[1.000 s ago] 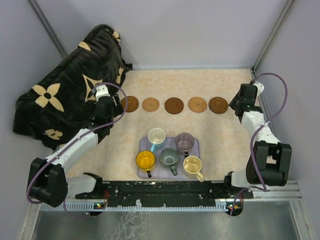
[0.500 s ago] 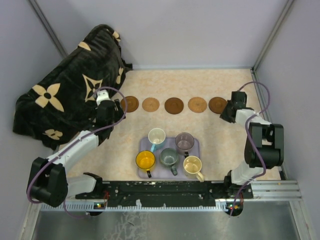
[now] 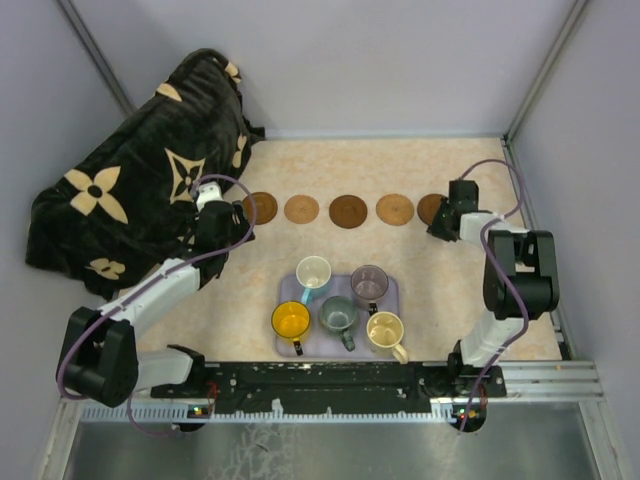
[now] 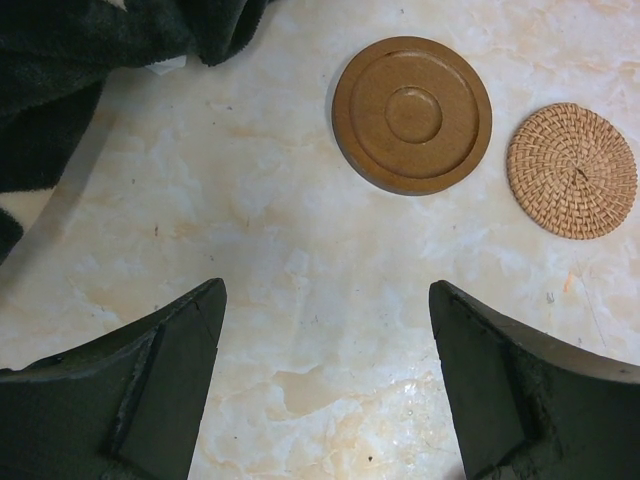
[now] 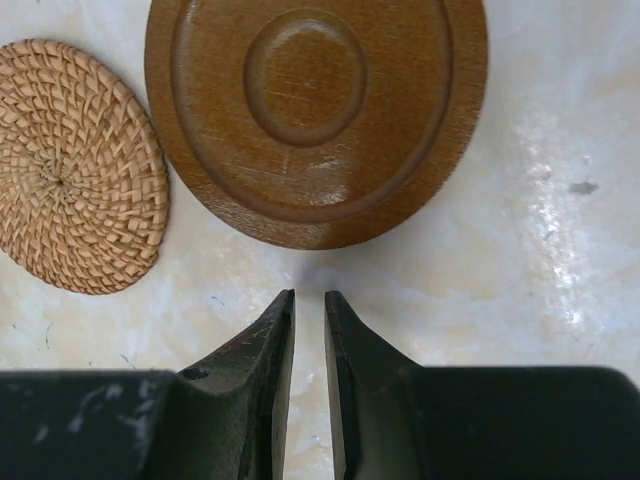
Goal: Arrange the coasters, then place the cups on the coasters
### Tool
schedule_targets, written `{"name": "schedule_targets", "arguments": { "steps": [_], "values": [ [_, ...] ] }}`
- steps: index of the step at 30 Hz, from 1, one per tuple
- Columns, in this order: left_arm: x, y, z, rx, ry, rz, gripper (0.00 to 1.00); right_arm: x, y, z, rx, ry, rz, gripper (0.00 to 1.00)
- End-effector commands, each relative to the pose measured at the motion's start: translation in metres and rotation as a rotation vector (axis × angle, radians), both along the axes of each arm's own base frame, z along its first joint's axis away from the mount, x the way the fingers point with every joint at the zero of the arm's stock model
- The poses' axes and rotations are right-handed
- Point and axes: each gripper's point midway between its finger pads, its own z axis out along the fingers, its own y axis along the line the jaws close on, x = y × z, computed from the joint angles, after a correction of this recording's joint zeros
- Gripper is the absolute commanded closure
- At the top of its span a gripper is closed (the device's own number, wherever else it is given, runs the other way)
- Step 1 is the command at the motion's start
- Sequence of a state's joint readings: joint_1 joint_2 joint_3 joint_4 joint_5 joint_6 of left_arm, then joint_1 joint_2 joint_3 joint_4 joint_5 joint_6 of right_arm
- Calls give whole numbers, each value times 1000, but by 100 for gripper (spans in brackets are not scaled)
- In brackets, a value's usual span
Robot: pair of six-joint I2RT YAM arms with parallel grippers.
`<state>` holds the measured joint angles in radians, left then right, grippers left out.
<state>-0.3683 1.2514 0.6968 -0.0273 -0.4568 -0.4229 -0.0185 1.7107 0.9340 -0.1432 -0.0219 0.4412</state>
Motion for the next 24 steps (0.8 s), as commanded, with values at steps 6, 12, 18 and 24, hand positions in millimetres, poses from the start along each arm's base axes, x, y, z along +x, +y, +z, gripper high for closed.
{"name": "schedule_targets", "arguments": {
  "steps": [6,12,18,24],
  "values": [
    [-1,0,-2,-3,4,-2,12,19,8,-3,14,-17,-4,80],
    [-2,1,-3,4,8,-4,12,26,2,-4,-12,-21,-26,79],
    [-2,1,-3,7,12,-6,12,29,-2,-3,-29,-21,-42,78],
    [-2,1,-3,9,12,-7,12,26,-4,-1,-40,-19,-49,78]
  ]
}}
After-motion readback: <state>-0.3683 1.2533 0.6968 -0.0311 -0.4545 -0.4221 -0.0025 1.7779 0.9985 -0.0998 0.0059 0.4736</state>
